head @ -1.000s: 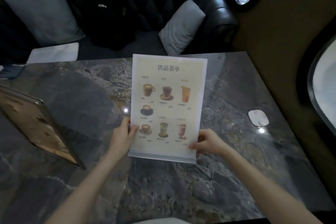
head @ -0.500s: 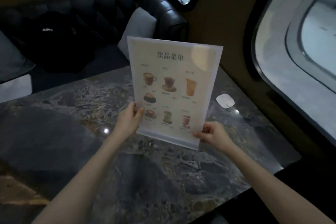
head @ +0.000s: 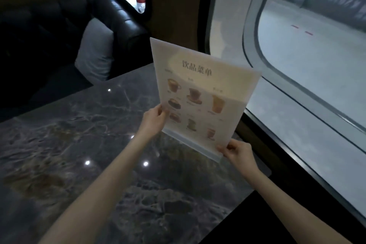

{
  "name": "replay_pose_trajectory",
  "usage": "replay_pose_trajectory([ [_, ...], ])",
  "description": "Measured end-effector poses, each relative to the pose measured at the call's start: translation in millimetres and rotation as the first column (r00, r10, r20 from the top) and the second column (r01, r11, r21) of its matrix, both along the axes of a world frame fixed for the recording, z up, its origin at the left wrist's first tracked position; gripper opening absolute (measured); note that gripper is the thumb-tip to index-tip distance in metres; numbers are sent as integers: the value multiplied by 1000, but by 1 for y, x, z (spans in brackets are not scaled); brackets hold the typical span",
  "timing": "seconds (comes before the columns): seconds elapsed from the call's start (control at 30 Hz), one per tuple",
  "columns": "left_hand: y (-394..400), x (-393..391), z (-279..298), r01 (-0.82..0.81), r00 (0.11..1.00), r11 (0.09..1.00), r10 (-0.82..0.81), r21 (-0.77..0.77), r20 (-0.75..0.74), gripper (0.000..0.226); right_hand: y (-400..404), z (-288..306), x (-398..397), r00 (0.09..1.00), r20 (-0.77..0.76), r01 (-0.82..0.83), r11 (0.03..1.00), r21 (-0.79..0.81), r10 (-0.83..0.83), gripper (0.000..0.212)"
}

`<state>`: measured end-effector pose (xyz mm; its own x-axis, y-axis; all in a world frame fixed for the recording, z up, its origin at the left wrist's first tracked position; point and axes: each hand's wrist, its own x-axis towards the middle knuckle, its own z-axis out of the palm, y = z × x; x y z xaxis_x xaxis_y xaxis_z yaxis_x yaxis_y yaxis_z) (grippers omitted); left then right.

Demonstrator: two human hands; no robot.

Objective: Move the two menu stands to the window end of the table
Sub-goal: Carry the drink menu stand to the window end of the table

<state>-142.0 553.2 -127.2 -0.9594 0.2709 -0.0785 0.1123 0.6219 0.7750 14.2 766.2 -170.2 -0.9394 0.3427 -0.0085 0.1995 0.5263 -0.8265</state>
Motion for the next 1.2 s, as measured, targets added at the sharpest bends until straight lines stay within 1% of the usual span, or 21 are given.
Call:
replay_pose_trajectory([
  [0.17, 64, -13, -3, 76, 997, 997, -76, -16, 7, 31, 38, -17, 7, 994, -37, 108, 994, 2, -108, 14],
  [0.23, 85, -16, -6, 99, 994, 995, -99, 15, 39, 32, 48, -24, 10, 988, -54, 146, 989, 0, -146, 15],
  [0.33, 112, -21, -11, 161, 983, 986, -165, 47, 85, 32, 61, -34, 11, 976, -51, 212, 977, -1, -212, 10],
  [0.43, 128, -26, -16, 189, 972, 980, -195, 62, 128, 37, 67, -42, 11, 964, -45, 262, 965, -8, -262, 7],
  [0.53, 137, -30, -21, 189, 968, 979, -198, 74, 153, 37, 69, -47, 11, 955, -35, 293, 956, -13, -293, 5],
  [0.73, 151, -33, -28, 222, 956, 972, -233, 78, 177, 36, 71, -55, 16, 947, 6, 322, 946, -28, -321, 12],
  [0.83, 155, -35, -33, 241, 948, 968, -251, 75, 198, 39, 72, -56, 17, 942, 13, 334, 942, -30, -334, 13],
  [1.0, 155, -36, -41, 240, 946, 965, -256, 103, 199, 37, 68, -58, 19, 930, 51, 365, 931, -27, -363, 13],
  [1.1, 151, -36, -44, 242, 944, 961, -265, 130, 199, 37, 64, -58, 20, 929, 39, 369, 930, 9, -369, 16],
  [1.2, 145, -35, -46, 258, 945, 961, -272, 99, 179, 42, 62, -55, 21, 935, 32, 352, 935, 40, -353, 14],
])
